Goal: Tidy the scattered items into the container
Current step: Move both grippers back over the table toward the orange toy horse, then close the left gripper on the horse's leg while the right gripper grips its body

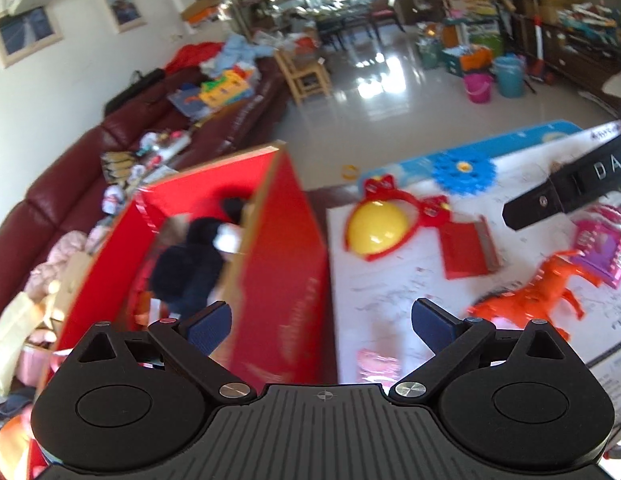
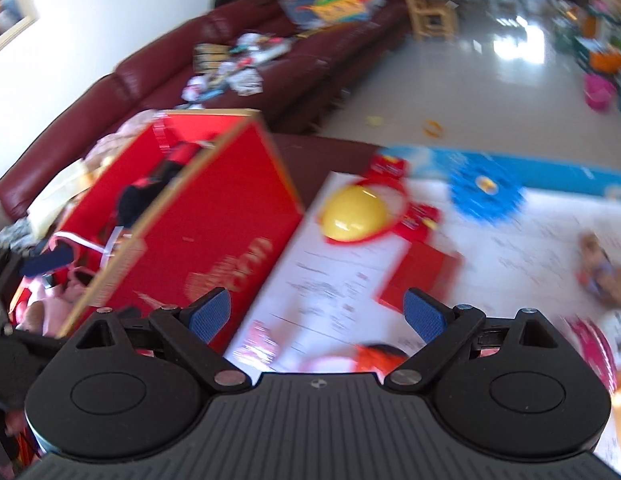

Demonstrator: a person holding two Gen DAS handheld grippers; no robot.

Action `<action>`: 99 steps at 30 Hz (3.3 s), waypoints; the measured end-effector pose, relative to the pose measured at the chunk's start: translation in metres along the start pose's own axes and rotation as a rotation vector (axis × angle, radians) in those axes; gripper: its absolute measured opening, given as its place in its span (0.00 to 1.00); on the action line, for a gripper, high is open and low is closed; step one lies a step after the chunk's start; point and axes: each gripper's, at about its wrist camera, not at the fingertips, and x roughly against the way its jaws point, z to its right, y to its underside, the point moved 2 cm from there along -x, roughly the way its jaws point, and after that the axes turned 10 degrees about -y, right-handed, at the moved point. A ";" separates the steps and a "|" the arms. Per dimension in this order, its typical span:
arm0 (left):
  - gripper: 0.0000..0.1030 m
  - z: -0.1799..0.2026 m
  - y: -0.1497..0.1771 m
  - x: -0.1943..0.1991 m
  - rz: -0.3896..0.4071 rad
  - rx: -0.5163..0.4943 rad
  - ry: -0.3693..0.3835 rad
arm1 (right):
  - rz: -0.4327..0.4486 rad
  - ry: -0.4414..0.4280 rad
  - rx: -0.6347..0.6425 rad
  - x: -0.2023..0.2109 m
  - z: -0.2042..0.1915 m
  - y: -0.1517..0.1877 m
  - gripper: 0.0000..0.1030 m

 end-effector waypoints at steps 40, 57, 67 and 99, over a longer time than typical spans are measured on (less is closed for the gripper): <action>0.87 0.167 0.020 -0.087 -0.358 -0.074 0.307 | -0.101 0.134 -0.204 0.016 0.134 0.096 0.91; 0.83 0.144 0.007 -0.082 -0.400 0.126 0.481 | -0.110 0.155 -0.147 0.015 0.133 0.089 0.85; 0.17 0.187 0.028 -0.096 -0.434 0.070 0.466 | -0.138 0.177 -0.174 0.016 0.137 0.089 0.75; 0.51 0.166 0.022 -0.093 -0.384 0.017 0.481 | -0.194 0.173 -0.020 -0.038 0.105 0.113 0.11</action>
